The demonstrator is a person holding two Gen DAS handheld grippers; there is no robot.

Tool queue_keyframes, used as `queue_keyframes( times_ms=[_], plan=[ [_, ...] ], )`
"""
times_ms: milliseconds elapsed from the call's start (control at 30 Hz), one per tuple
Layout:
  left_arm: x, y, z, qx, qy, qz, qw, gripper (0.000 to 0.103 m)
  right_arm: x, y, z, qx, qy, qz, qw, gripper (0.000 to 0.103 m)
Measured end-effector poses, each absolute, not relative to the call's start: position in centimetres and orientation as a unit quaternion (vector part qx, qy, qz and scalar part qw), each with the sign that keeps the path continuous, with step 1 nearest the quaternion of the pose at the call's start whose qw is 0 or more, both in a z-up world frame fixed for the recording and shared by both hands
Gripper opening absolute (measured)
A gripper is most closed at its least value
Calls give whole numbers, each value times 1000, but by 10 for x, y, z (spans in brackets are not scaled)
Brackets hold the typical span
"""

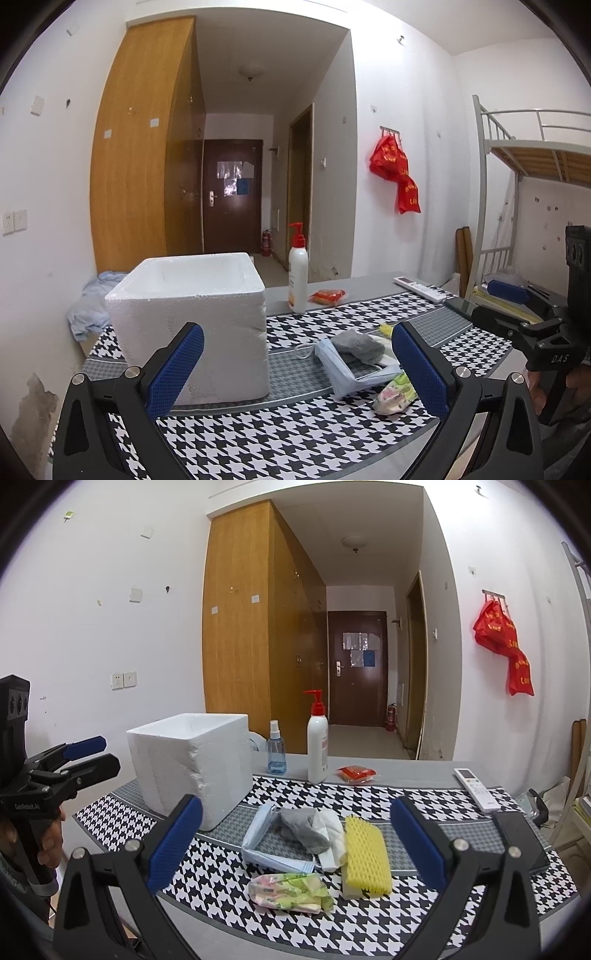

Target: Organize soft objects

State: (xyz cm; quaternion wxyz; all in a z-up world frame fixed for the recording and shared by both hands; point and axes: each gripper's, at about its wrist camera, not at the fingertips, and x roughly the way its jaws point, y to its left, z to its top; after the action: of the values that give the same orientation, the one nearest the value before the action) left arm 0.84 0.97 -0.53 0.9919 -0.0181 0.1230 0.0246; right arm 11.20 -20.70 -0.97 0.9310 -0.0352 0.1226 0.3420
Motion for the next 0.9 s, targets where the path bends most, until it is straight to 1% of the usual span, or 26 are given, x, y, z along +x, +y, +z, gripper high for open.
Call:
queue_keyframes(
  times_ms=[767,900],
  plan=[
    [10,7,-5,-14,121,20,992,102,116,-209,-9,-28,131,337,932,103],
    [17,4,-7,-15,131,15,991,102,122,-208,-12,-34,145,338,929,103]
  ],
)
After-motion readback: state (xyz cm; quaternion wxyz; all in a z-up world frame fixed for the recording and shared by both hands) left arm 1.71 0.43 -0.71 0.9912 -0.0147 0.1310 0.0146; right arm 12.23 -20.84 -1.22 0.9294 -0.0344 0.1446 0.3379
